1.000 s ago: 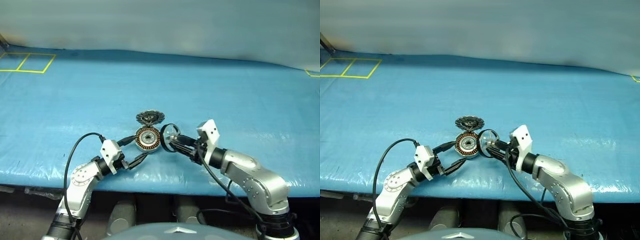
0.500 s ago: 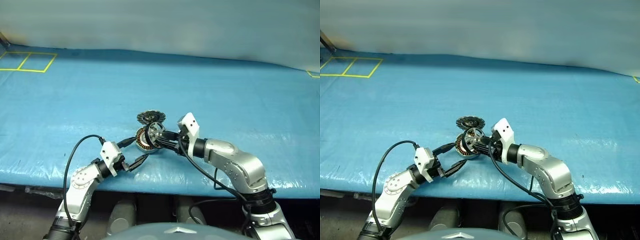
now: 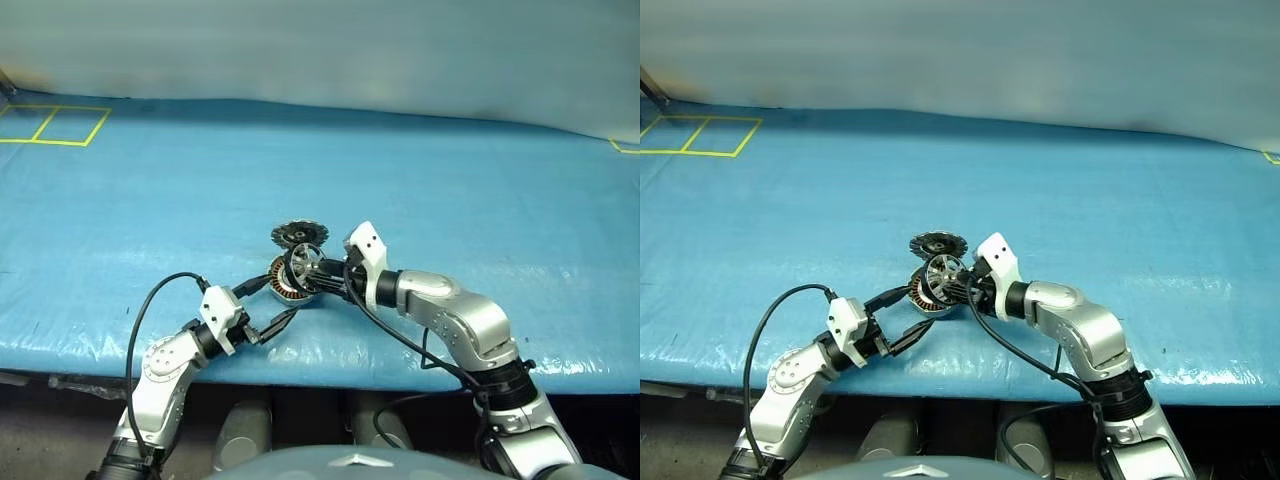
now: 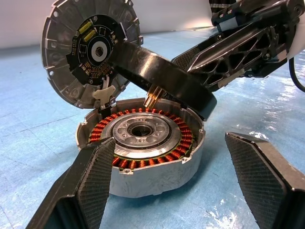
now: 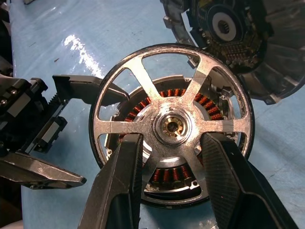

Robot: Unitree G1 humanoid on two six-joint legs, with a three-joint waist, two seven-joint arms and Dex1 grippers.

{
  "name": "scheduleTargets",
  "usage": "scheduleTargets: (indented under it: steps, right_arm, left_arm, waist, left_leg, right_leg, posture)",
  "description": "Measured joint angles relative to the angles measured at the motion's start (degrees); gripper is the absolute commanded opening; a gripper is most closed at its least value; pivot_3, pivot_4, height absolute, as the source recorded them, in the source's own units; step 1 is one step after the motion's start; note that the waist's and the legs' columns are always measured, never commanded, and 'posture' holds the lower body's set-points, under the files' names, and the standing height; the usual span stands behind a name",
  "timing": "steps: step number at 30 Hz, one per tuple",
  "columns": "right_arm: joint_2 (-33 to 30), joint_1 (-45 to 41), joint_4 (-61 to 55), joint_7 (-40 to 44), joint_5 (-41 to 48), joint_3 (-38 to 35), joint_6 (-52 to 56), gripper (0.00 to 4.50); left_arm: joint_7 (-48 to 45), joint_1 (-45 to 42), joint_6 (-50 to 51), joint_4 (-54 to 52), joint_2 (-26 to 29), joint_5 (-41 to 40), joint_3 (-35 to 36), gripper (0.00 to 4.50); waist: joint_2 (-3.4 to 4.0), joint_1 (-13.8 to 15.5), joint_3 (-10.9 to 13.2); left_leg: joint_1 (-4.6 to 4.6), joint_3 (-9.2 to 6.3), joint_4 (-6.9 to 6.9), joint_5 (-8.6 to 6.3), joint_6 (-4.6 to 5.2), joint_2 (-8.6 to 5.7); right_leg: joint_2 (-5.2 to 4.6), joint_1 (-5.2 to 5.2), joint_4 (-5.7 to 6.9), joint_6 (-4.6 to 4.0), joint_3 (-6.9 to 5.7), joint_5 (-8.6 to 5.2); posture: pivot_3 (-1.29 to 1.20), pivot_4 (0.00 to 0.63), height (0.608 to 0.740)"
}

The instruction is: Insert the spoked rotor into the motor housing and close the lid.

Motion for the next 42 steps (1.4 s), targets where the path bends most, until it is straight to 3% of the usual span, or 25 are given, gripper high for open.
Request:
scheduleTargets:
  steps: [31,42]
  right_arm:
    - [-1.12,-3.75,-2.94,1.37,-2.99,3.64,-0.81,1.48]
    - [-0.46,-4.57,1.59,2.05,-6.67,5.70,-3.96,1.48]
  left_arm:
    - [0.99,1.15,-0.55,0.00,-0.19,-0.06,0.12,4.02]
    - [1.39,1.58,-0.66,0.00,-0.19,-0.05,0.53,4.02]
  waist:
    - [0.00,-0.20,0.00]
    - [0.00,-0.21,0.00]
  left_leg:
    - [0.00,-0.01,0.00,0.00,0.00,0.00]
    - [0.01,-0.01,0.00,0.00,0.00,0.00]
  right_leg:
    - [0.00,0.00,0.00,0.00,0.00,0.00]
    - [0.00,0.01,0.01,0.00,0.00,0.00]
  posture:
    - [0.00,0.150,0.740]
    - [0.00,0.150,0.740]
